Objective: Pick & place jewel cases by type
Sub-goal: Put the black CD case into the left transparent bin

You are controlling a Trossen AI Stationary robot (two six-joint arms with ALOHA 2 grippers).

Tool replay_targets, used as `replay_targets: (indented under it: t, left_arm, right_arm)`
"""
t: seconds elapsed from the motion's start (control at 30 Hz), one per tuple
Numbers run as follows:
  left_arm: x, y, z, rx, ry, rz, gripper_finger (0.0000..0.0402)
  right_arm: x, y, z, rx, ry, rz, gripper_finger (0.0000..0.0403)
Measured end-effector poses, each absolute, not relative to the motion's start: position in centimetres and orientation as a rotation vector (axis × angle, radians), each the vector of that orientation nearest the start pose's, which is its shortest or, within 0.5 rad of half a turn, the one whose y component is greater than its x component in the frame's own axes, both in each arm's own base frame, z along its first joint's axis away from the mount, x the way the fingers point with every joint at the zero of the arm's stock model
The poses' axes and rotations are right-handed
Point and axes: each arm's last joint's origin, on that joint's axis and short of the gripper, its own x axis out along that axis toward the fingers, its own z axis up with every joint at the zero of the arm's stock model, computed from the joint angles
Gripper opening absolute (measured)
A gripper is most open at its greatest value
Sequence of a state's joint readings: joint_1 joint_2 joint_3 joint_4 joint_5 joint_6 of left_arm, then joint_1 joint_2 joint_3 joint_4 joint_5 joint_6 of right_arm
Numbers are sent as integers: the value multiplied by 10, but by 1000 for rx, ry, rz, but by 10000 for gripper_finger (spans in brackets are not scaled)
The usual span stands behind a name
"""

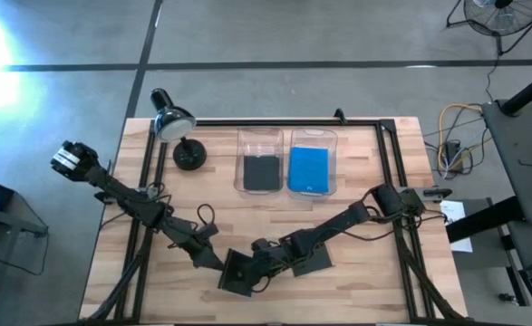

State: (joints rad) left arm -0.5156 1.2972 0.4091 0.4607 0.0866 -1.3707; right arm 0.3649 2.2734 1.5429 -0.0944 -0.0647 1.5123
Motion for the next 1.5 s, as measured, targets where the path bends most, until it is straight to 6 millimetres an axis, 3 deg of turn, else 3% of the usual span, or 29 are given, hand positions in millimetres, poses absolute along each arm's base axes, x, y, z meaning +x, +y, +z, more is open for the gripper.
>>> replay_targets:
  t: [0.43, 0.63, 0.97, 1.17, 1.5]
  left_arm:
    - [228, -132, 148, -1359, 629, -287, 103]
    - [231, -134, 151, -1370, 581, -363, 103]
    - [221, -145, 145, -1342, 727, -398, 103]
    - [220, -146, 145, -1275, 677, -418, 103]
    - [235, -152, 166, -1082, 460, -488, 103]
  right_arm:
    - [450, 173, 117, 1228, 905, -240, 279]
    - [450, 175, 117, 1189, 899, -223, 279]
    - [447, 182, 117, 1078, 932, -140, 279]
    - [445, 184, 117, 1039, 933, -118, 279]
    - [447, 185, 119, 1001, 904, -65, 279]
